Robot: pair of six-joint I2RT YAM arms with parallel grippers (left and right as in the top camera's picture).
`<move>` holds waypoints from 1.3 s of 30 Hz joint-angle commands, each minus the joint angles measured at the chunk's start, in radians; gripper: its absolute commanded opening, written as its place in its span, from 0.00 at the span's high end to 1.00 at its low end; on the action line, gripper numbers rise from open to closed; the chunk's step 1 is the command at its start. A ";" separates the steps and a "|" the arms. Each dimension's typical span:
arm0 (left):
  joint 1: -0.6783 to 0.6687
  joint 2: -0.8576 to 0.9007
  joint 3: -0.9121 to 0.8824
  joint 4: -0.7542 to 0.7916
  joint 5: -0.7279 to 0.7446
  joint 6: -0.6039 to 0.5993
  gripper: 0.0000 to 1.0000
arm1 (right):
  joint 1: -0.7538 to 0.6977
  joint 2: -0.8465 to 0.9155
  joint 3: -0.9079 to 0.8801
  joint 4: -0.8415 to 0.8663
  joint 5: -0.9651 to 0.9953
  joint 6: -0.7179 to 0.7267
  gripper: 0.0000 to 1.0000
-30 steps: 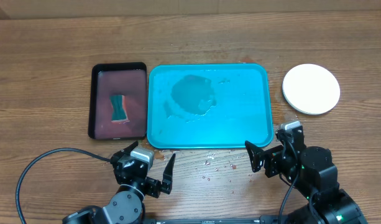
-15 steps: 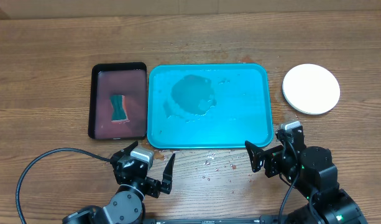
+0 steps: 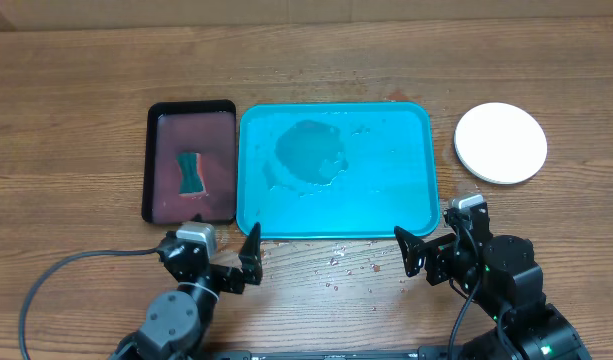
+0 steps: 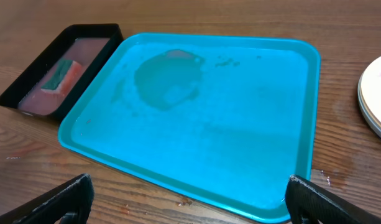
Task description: Clean dirty plates on tray and stack at the side
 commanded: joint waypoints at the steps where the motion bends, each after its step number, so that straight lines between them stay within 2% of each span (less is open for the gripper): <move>1: 0.209 -0.067 -0.079 0.050 0.322 0.099 0.00 | 0.006 0.000 0.000 0.005 0.006 0.003 0.00; 6: 0.459 -0.137 -0.114 0.018 0.474 0.130 0.00 | 0.006 0.000 0.000 0.005 0.006 0.003 0.00; 10: 0.534 -0.200 -0.152 -0.010 0.465 0.132 0.00 | 0.006 0.000 0.000 0.005 0.006 0.003 0.00; 14: 0.546 -0.223 -0.211 0.029 0.457 0.179 0.00 | 0.006 0.000 0.000 0.005 0.006 0.003 0.00; 22: 0.550 -0.225 -0.349 0.243 0.411 0.179 0.00 | 0.006 0.000 0.000 0.005 0.006 0.003 0.00; 26: 0.550 -0.225 -0.355 0.261 0.386 0.179 0.00 | 0.006 0.000 0.000 0.005 0.006 0.003 0.00; 30: 0.550 -0.225 -0.400 0.382 0.362 0.177 0.00 | 0.006 0.000 0.000 0.005 0.006 0.003 0.00; 39: 0.574 -0.225 -0.399 0.419 0.266 0.179 0.00 | 0.006 0.000 0.000 0.005 0.006 0.003 0.00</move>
